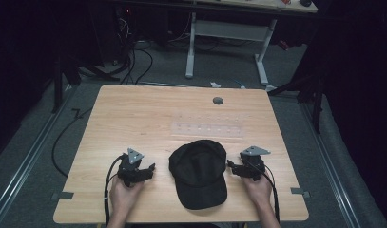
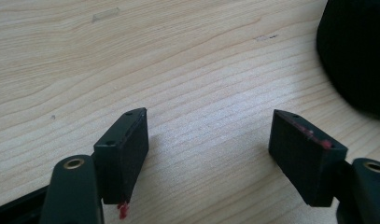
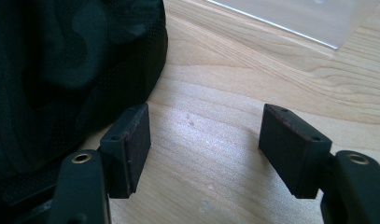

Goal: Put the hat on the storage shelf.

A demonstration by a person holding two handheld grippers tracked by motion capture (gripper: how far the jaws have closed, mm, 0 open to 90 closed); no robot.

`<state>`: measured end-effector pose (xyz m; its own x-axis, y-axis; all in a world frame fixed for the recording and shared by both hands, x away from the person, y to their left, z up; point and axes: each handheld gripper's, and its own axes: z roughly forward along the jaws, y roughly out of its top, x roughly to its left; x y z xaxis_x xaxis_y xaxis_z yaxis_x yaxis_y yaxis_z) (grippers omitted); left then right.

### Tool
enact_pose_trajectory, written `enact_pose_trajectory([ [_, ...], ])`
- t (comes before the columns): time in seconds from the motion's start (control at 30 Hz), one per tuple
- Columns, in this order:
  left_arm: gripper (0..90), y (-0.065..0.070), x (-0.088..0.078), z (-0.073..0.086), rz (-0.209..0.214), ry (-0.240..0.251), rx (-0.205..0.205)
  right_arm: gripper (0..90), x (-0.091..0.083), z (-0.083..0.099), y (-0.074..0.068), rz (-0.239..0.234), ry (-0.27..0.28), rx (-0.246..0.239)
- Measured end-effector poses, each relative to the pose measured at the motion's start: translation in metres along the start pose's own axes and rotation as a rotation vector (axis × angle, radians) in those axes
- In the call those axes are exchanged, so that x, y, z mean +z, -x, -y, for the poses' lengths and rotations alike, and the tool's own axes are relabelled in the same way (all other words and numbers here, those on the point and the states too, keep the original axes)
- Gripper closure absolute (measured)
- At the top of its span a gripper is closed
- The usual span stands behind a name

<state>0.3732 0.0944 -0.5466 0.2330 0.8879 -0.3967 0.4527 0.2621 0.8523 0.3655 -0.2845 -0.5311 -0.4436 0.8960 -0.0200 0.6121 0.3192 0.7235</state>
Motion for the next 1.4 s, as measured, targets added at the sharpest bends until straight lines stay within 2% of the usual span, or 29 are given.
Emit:
enact_pose_trajectory([
  [0.53,28.6,0.0,0.0,0.0,-0.002,0.001,0.0,38.4,0.0,0.0,0.0,0.0,0.004,0.004],
  [0.83,28.5,0.0,0.0,0.0,-0.002,0.0,0.001,41.2,0.0,0.0,-0.002,0.03,0.007,0.029],
  [1.1,28.0,0.0,0.0,0.0,-0.002,0.0,0.0,46.4,-0.002,0.001,0.002,0.028,0.011,0.051],
  [1.17,28.0,0.0,0.0,0.0,-0.002,0.0,0.0,46.6,-0.004,0.001,0.002,0.056,0.012,0.041],
  [1.4,28.0,0.0,0.0,0.0,-0.002,0.0,0.0,46.8,-0.015,0.001,0.005,0.048,0.043,0.068],
])
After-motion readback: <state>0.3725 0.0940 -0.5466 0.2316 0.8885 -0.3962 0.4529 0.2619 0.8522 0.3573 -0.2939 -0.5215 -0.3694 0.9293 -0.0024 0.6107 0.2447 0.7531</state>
